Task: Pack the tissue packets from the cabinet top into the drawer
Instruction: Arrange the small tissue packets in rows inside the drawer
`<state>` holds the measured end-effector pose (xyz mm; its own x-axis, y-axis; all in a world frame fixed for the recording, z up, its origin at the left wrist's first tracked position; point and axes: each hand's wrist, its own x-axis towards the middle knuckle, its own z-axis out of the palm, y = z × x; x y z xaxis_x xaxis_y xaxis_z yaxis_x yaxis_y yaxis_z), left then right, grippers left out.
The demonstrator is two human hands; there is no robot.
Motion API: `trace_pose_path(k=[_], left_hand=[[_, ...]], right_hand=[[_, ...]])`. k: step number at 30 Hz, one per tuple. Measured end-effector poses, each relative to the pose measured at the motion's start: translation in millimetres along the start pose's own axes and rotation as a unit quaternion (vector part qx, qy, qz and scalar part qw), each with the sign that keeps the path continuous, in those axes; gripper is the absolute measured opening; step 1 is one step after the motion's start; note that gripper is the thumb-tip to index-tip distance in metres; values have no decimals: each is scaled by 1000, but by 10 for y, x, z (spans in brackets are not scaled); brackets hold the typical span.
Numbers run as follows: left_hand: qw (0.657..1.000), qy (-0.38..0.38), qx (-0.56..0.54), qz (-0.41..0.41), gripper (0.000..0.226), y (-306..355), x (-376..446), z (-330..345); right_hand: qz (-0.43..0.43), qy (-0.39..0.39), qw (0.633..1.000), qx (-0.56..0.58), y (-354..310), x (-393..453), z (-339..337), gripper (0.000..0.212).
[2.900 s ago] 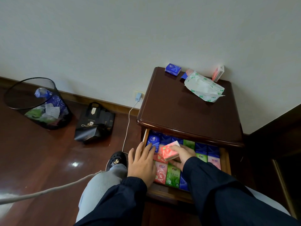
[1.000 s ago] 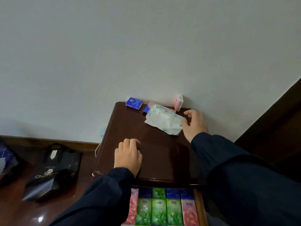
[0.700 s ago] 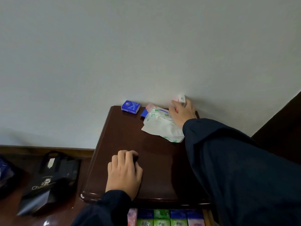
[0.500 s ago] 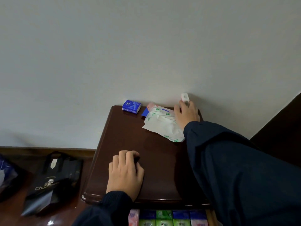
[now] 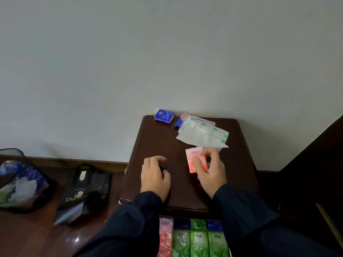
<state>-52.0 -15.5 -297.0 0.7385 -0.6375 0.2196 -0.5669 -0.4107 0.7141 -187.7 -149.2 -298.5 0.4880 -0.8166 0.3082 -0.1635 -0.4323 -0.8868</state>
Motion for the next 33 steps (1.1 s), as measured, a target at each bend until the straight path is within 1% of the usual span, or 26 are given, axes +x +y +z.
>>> trace_pose_path(k=[1,2,5,8,12,15,18,20,22,25,28,33], left_hand=[[1000,3,-24,-17,36,-26,78,-25],[999,4,-22,-23,38,-49,169,-46],[998,2,58,-7,46,-104,473,-22],[993,9,116,6,55,-105,797,118],[983,-9,172,57,61,-131,1315,415],[978,-1,194,77,61,-169,1666,567],[972,8,218,81,58,-219,1888,655],[969,-1,235,73,55,-233,1960,694],[972,-4,226,65,53,-232,1970,705],[985,11,167,49,45,-244,1907,656],[989,19,130,64,37,-281,1805,572],[998,2,42,51,41,-383,1258,283]], right_hand=[[25,1,1000,10,24,14,-1,23],[39,-2,999,13,44,28,-2,29],[60,-36,997,17,73,44,9,51],[64,-46,997,20,91,74,19,61],[69,-48,996,29,118,92,39,61],[67,-46,996,31,117,98,49,58],[60,-45,997,19,144,103,62,56],[54,-41,998,18,138,104,61,53],[55,-41,998,18,128,99,58,50],[55,-39,998,7,118,92,49,49],[58,-39,998,-1,114,96,50,50],[70,-40,997,-7,100,86,42,53]])
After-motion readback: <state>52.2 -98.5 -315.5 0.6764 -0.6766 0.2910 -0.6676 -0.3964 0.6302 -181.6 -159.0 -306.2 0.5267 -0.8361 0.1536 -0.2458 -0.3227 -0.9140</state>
